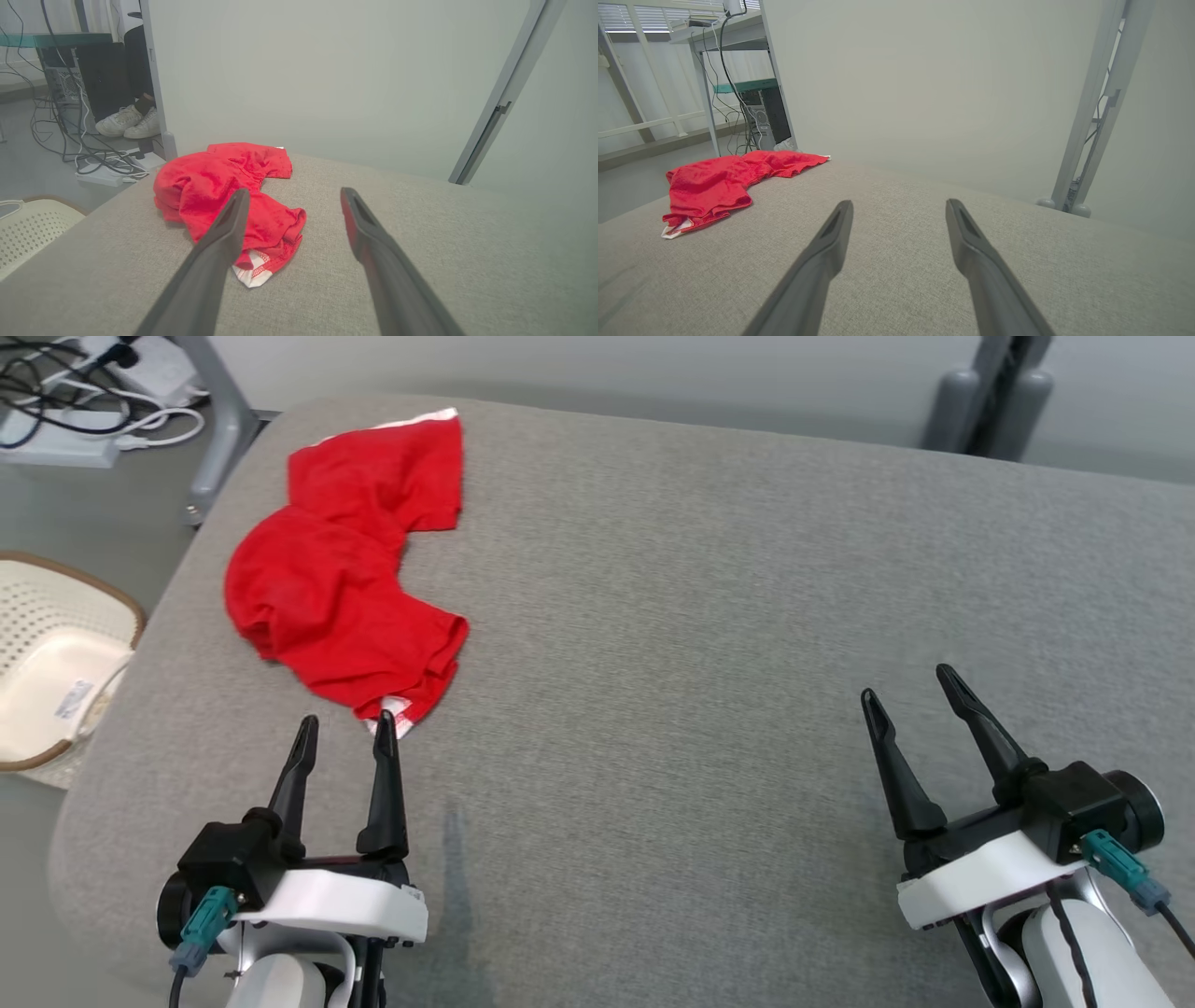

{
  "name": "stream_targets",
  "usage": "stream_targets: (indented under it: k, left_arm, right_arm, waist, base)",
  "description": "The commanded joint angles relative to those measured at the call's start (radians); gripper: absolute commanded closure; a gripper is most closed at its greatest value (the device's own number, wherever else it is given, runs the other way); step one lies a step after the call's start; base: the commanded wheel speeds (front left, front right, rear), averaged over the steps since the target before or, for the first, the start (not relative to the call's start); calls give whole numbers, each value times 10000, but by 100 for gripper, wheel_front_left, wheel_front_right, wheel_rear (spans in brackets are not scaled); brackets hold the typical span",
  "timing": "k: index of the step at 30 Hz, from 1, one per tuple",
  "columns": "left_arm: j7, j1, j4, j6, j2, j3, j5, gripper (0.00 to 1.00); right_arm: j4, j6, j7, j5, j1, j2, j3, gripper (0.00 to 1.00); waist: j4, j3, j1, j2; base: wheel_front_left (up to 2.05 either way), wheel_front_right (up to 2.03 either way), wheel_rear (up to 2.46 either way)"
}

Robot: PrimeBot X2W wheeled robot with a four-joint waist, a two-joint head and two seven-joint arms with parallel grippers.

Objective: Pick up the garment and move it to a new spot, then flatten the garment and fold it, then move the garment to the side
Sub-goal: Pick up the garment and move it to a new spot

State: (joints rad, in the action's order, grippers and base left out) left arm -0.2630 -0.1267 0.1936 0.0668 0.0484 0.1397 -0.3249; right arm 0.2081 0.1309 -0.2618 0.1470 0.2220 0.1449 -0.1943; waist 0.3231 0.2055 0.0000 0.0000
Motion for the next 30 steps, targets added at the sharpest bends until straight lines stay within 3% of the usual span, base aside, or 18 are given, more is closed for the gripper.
stream_targets:
  k: [1,16,30]
  left_arm:
    - [12,54,-10,-26,45,-76,77,0]
    - [12,730,-142,-169,44,-476,357,0]
    - [12,860,-178,-131,44,-545,209,0]
  right_arm:
    - [58,-3,-65,44,5,32,4,0]
    - [411,-3,-65,143,-309,-176,-325,0]
    - [495,-3,-63,14,-320,-134,-293,0]
  waist:
    - [353,-192,0,0]
    - [1719,-869,0,0]
    - [1704,-855,0,0]
  base:
    - [0,0,0]
    - [0,0,0]
    - [0,0,0]
